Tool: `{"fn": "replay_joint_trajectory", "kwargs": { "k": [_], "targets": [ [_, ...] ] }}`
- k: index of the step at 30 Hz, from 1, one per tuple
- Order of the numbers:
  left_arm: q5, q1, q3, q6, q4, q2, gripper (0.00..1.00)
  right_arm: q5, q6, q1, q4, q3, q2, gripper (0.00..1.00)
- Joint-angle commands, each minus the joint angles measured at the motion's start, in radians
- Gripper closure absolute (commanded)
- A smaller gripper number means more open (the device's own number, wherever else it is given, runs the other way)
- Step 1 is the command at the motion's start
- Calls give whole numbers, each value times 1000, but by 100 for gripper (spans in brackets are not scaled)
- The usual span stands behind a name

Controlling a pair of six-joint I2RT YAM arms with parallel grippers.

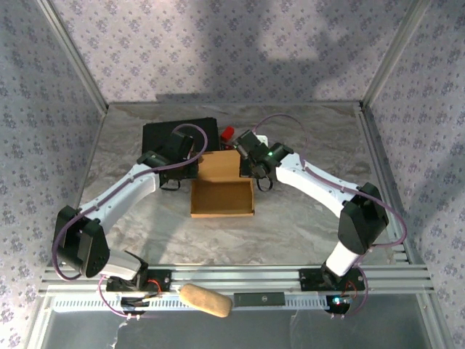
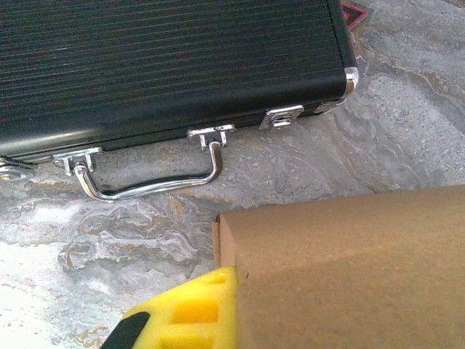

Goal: Fold the paper box

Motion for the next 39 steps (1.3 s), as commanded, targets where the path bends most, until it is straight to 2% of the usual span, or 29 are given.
{"fn": "replay_joint_trajectory", "kwargs": {
  "k": [1,11,20,26,31,39],
  "targets": [
    [63,-23,-13,-68,101,-33,96,-52,77,21,22,11,0,100],
    [65,-22,10,-75,107,-29,96,-116,224,2,25,65,38,100],
    [61,-24,29,-101,83,-27,96,-83,289,9,3,90,51,100],
    [57,-32,-84,-109,152,-98,96,-20,263,45,113,-62,-26,100],
    [54,-45,-215,-152,266,-195,96,-27,262,59,256,-249,-121,100],
    [3,-124,-315,-207,318,-270,95,58,256,138,237,-310,-169,100]
  ]
}}
